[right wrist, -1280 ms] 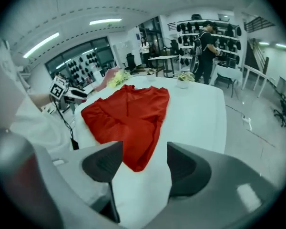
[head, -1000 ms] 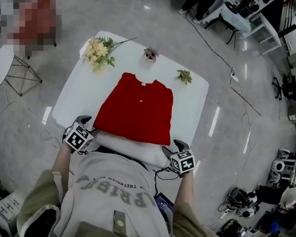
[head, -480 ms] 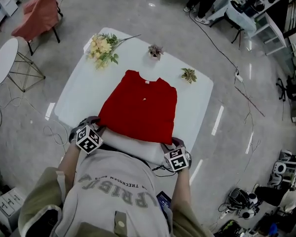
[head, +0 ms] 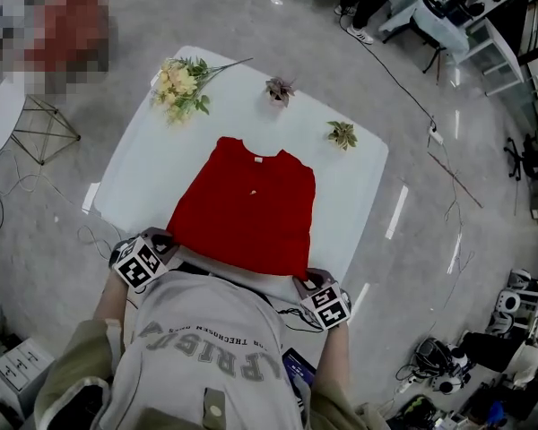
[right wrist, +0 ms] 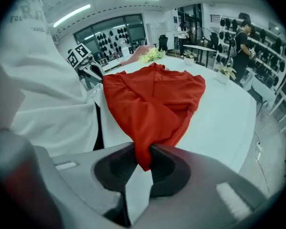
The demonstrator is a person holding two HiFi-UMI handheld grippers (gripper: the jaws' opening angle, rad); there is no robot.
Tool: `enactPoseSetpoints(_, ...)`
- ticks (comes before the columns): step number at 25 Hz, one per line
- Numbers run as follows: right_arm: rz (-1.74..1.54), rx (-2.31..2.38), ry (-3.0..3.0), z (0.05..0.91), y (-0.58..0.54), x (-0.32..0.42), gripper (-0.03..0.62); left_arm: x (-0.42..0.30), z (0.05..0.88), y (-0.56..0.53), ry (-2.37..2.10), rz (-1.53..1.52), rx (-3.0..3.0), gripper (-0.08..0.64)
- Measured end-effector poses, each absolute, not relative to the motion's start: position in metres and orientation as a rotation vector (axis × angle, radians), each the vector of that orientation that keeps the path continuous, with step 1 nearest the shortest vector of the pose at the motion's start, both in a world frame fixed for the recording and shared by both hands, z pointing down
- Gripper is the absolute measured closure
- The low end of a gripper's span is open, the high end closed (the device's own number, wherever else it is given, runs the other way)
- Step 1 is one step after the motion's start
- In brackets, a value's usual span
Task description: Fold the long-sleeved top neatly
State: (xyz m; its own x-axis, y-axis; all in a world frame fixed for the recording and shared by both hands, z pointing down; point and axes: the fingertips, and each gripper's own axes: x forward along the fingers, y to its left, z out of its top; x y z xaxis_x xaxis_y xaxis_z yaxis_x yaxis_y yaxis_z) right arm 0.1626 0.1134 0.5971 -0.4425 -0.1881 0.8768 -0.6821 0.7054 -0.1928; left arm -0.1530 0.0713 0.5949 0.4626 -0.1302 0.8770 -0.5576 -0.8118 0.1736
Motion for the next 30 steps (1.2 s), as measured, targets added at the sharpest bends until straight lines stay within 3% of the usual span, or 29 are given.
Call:
enactPoseSetpoints(7, 0.808, 0.595, -2.022, 0.576, 0.125, 0.165, 0.534, -0.157, 0.561, 0.073, -0.565, 1.237, 2.265, 0.518)
enactPoseSetpoints(14, 0.832, 0.723, -2.087, 0.535, 0.053, 0.177, 0.532, -0.149, 0.532, 0.005, -0.789, 1.186, 2.337, 0.518)
enactPoseSetpoints(30, 1.024, 0.869, -2.044, 0.550, -0.064, 0.196, 0.532, -0.129, 0.537, -0.125, -0.918, 1.218, 2.401, 0.517)
